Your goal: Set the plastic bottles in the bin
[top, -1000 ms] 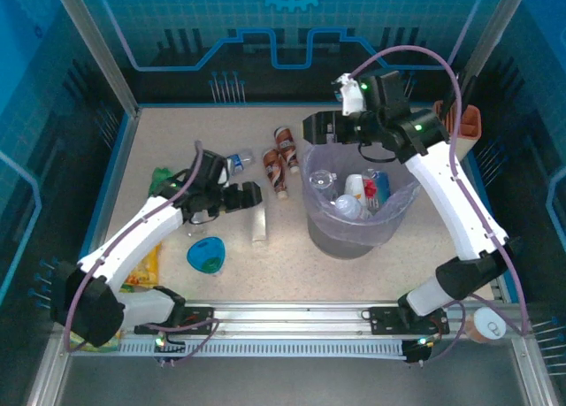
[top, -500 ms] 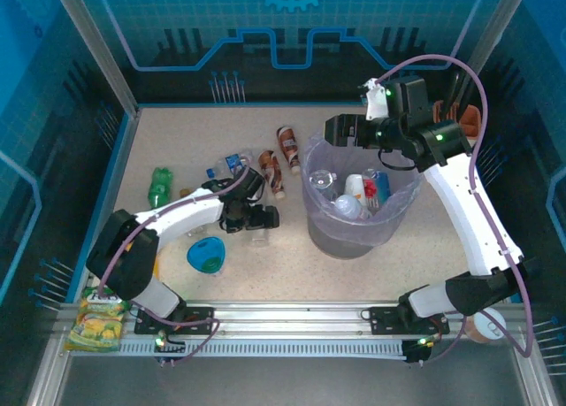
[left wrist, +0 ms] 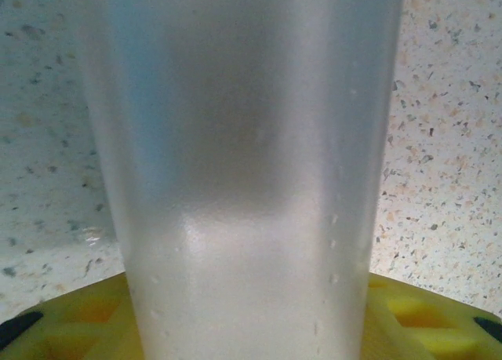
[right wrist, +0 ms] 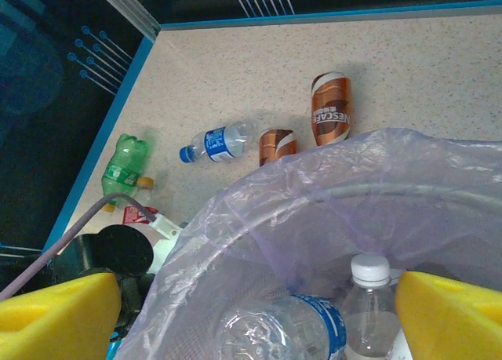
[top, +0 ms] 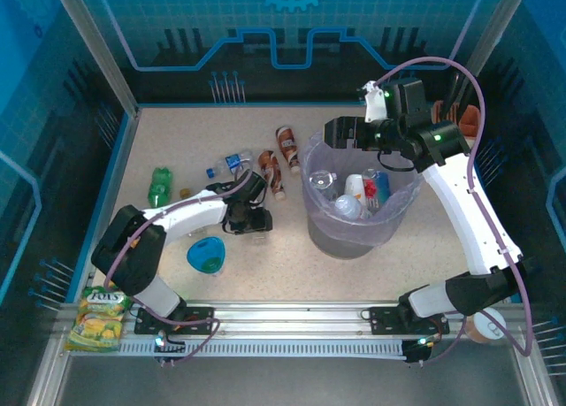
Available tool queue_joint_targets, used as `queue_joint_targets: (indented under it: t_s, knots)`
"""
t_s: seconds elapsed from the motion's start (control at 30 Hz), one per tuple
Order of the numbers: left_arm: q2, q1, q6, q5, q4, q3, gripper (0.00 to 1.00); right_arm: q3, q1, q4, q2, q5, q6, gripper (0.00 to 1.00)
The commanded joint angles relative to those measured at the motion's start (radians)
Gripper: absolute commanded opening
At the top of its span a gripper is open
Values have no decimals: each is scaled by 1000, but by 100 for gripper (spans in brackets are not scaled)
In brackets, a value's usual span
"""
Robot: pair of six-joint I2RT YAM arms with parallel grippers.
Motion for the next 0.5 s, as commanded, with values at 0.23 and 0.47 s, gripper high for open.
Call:
queue_joint_targets:
  t_s: [0.23, 0.47]
  knots:
    - [-300, 12, 94, 13, 19, 202, 49, 169, 143, 89, 126, -125, 53, 94]
    - [-378, 11, 56, 85, 121, 201, 48, 262, 203, 136, 271, -171, 105, 99]
